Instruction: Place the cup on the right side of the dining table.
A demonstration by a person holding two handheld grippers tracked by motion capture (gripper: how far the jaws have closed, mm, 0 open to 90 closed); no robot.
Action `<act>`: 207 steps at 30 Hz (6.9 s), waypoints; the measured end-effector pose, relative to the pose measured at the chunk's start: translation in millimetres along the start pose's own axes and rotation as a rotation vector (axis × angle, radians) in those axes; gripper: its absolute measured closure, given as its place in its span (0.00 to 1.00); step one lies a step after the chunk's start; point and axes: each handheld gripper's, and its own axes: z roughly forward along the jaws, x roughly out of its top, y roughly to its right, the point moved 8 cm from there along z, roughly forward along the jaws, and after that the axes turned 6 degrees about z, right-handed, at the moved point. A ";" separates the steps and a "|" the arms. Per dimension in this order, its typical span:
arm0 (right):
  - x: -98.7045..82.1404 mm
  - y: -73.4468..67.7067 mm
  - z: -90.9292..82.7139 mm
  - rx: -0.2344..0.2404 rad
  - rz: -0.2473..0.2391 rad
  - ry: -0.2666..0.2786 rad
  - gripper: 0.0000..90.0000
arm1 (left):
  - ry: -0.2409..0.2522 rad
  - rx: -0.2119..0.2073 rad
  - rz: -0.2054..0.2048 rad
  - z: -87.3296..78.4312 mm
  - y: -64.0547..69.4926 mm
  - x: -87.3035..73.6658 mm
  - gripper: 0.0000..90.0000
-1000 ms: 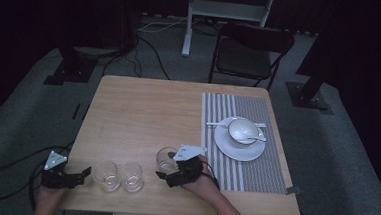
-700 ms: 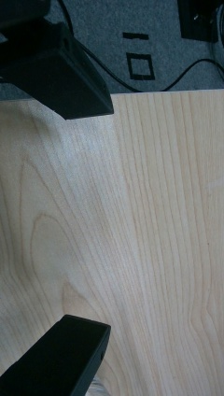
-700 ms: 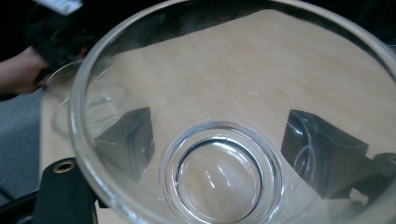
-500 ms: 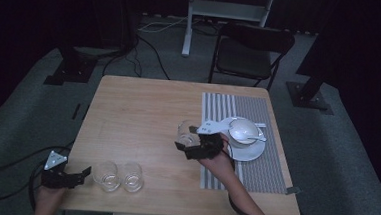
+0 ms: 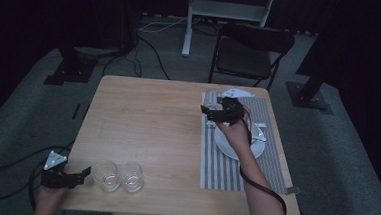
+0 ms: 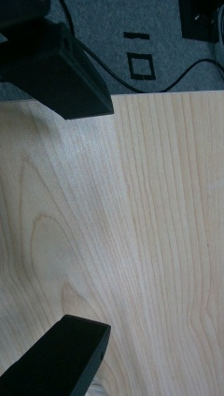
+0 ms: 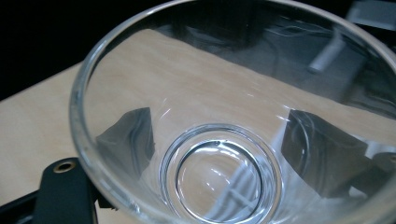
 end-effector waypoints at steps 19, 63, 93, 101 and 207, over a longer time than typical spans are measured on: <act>1.3 107.4 60.7 -0.279 0.208 -0.184 0.23 | -0.003 -0.003 -0.002 0.4 0.0 -0.2 0.00; -63.2 128.2 102.8 -0.382 0.309 -0.600 0.22 | -0.008 0.019 0.008 -0.4 0.8 -1.1 0.00; -64.8 86.7 39.8 -0.286 0.309 -0.334 0.23 | -0.026 0.035 0.026 1.1 2.1 -1.6 0.00; -69.2 63.2 26.2 -0.241 0.258 -0.281 0.23 | -0.026 0.031 0.025 1.2 2.2 -1.6 0.00; -282.5 101.2 -205.9 -0.428 0.479 -0.018 0.13 | -0.031 0.037 0.033 1.5 3.4 -1.7 0.00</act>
